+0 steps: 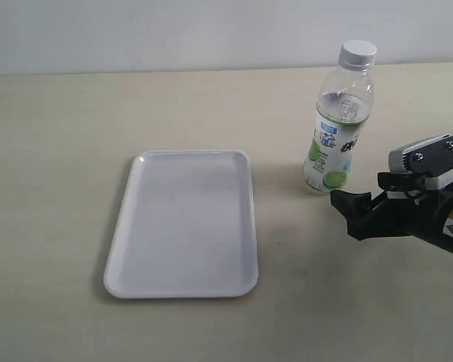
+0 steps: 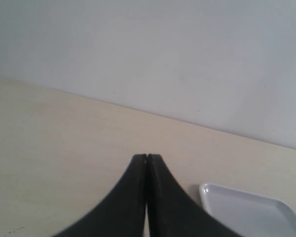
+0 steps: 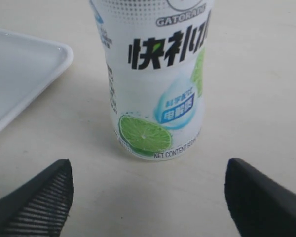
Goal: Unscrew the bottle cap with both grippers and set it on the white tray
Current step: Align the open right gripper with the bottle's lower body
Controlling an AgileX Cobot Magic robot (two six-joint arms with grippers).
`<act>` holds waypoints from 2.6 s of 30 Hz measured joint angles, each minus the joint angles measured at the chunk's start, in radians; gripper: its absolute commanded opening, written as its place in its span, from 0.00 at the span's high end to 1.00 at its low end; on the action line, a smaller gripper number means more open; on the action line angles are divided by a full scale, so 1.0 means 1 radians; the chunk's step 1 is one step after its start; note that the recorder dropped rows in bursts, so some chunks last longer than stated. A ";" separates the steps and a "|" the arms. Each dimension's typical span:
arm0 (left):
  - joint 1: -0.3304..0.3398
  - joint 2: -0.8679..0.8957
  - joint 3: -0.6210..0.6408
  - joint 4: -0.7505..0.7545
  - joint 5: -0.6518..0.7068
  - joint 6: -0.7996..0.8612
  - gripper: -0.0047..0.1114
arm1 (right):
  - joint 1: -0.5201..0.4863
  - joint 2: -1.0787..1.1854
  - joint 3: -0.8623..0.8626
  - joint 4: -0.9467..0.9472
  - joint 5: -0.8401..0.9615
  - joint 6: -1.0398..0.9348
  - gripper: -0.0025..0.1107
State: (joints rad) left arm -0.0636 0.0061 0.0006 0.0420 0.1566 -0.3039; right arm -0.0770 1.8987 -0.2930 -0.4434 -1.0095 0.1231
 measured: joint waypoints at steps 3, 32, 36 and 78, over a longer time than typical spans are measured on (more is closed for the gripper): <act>0.000 0.000 0.000 0.000 0.000 0.000 0.94 | 0.000 0.000 0.000 0.000 0.000 0.000 0.27; 0.000 0.000 0.000 0.000 0.000 0.000 0.94 | 0.000 0.211 -0.052 0.023 -0.191 -0.220 0.27; 0.000 0.000 0.000 0.000 0.000 0.000 0.94 | 0.000 0.225 -0.080 0.003 -0.192 -0.222 0.27; 0.000 0.000 0.000 0.000 0.000 0.000 0.94 | 0.000 0.225 -0.084 -0.021 -0.198 -0.167 0.27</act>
State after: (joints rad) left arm -0.0636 0.0061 0.0006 0.0420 0.1566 -0.3039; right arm -0.0770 2.1234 -0.3767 -0.4646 -1.2072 -0.0434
